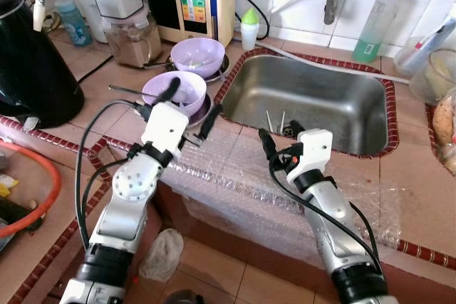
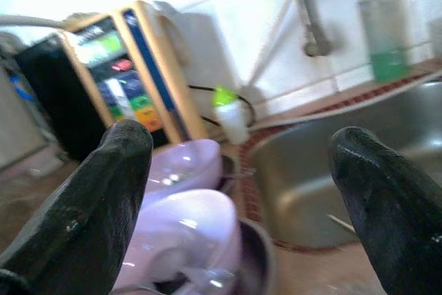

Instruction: Kitchen organization

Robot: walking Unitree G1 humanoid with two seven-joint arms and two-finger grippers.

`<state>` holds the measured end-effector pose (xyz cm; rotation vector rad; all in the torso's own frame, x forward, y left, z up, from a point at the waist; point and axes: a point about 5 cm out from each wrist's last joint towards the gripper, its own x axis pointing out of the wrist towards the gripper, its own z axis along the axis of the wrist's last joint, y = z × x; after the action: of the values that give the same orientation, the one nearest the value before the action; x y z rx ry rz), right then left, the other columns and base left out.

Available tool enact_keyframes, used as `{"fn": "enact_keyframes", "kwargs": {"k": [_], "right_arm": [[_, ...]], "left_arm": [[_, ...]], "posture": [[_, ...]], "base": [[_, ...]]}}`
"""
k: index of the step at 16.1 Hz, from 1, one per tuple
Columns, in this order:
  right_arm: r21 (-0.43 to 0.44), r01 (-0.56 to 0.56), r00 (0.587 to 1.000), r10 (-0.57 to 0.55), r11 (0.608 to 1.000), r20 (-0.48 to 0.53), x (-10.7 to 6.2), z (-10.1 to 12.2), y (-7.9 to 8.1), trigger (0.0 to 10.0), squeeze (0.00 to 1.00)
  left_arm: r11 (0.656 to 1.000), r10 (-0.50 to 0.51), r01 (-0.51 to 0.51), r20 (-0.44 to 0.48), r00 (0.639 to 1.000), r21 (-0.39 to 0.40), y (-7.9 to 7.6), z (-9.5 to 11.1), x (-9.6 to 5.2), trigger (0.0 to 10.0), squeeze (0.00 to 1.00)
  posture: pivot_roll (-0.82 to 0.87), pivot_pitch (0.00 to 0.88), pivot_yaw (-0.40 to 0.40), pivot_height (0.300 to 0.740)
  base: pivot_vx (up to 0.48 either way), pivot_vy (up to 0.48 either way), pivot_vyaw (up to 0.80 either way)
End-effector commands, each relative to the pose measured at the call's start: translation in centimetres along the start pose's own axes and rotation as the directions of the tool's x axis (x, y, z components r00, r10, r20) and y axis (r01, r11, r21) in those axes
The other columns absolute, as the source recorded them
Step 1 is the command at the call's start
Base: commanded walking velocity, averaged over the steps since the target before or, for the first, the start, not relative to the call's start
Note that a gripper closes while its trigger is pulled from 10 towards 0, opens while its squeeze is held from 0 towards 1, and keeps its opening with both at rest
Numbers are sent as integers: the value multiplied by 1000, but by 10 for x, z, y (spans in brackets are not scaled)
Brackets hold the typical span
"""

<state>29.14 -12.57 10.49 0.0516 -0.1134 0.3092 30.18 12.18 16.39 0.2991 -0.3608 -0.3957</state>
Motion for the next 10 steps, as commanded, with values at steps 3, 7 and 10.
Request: {"fn": "enact_keyframes", "kwargs": {"k": [3, 7, 10], "right_arm": [[57, 12, 1000, -11, 998, -22, 1, 11, 5, 10000, 0], [-15, 27, 999, -27, 1000, -29, 9, 20, 14, 10000, 0], [-45, 60, 998, -61, 997, -18, 13, 31, 15, 10000, 0]], "left_arm": [[996, 89, -88, -83, 993, 17, 15, -15, 2, 10000, 0], [998, 51, -55, -161, 986, -23, 12, -31, 3, 10000, 0], [998, 22, -31, -176, 984, -49, 8, -36, 9, 1686, 0]], "posture": [[-35, 0, 61, 740], [-36, 0, 56, 740], [-42, 0, 58, 740]], "base": [[0, 0, 0], [0, 0, 0], [0, 0, 0]]}}
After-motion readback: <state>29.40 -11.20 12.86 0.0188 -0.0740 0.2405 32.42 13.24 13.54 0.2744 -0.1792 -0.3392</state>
